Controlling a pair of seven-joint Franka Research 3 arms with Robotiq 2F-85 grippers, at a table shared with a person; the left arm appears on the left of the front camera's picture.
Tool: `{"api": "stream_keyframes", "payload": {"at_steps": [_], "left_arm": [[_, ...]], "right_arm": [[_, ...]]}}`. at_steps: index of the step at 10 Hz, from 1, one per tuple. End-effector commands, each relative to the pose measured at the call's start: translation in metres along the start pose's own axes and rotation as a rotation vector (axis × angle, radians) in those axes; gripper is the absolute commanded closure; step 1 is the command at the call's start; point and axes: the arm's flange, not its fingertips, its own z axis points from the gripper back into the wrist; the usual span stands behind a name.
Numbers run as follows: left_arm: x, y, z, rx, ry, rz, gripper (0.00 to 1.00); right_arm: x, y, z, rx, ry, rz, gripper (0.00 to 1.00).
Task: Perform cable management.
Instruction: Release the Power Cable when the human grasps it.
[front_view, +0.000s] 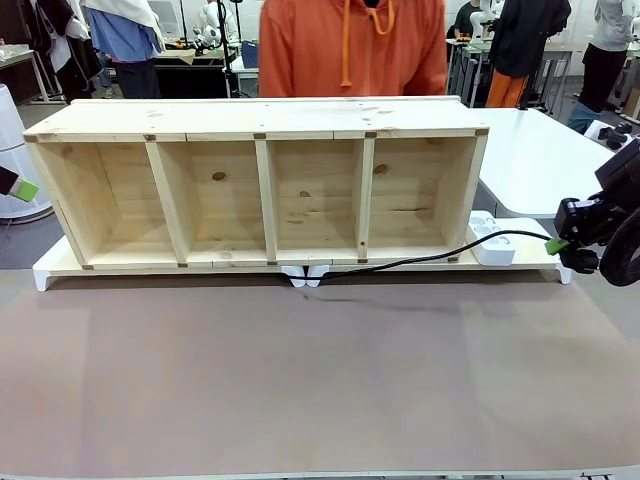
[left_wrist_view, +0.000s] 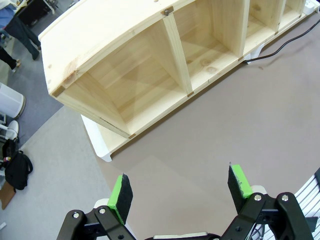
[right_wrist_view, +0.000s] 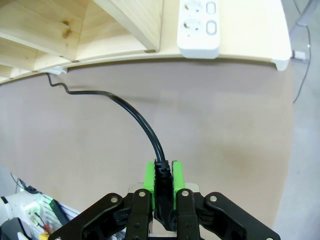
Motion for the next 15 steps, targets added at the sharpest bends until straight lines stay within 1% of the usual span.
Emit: {"api": "stream_keyframes", "payload": {"at_steps": [1, 2, 5, 7, 9, 11, 13, 15], "left_arm": [[0.000, 0.001, 0.000, 0.003, -0.002, 0.003, 0.00], [0.000, 0.001, 0.000, 0.003, -0.002, 0.003, 0.00], [0.000, 0.001, 0.000, 0.003, -0.002, 0.003, 0.00], [0.000, 0.001, 0.000, 0.003, -0.002, 0.003, 0.00], [0.000, 0.001, 0.000, 0.003, -0.002, 0.003, 0.00], [0.000, 0.001, 0.000, 0.003, -0.002, 0.003, 0.00], [0.000, 0.001, 0.000, 0.003, -0.002, 0.003, 0.00], [0.000, 0.001, 0.000, 0.003, -0.002, 0.003, 0.00]], "right_arm": [[0.032, 0.007, 0.002, -0.029, -0.026, 0.028, 0.83], [0.049, 0.012, 0.007, -0.040, -0.052, 0.037, 0.83], [0.079, 0.023, 0.015, -0.082, -0.097, 0.063, 0.83], [0.098, 0.022, 0.018, -0.118, -0.126, 0.051, 0.83], [0.120, 0.016, 0.015, -0.154, -0.145, 0.019, 0.83], [0.150, -0.002, 0.015, -0.171, -0.178, -0.031, 0.83], [0.175, -0.013, 0.014, -0.165, -0.190, -0.051, 0.83], [0.199, -0.012, 0.005, -0.133, -0.210, -0.036, 0.83]]}}
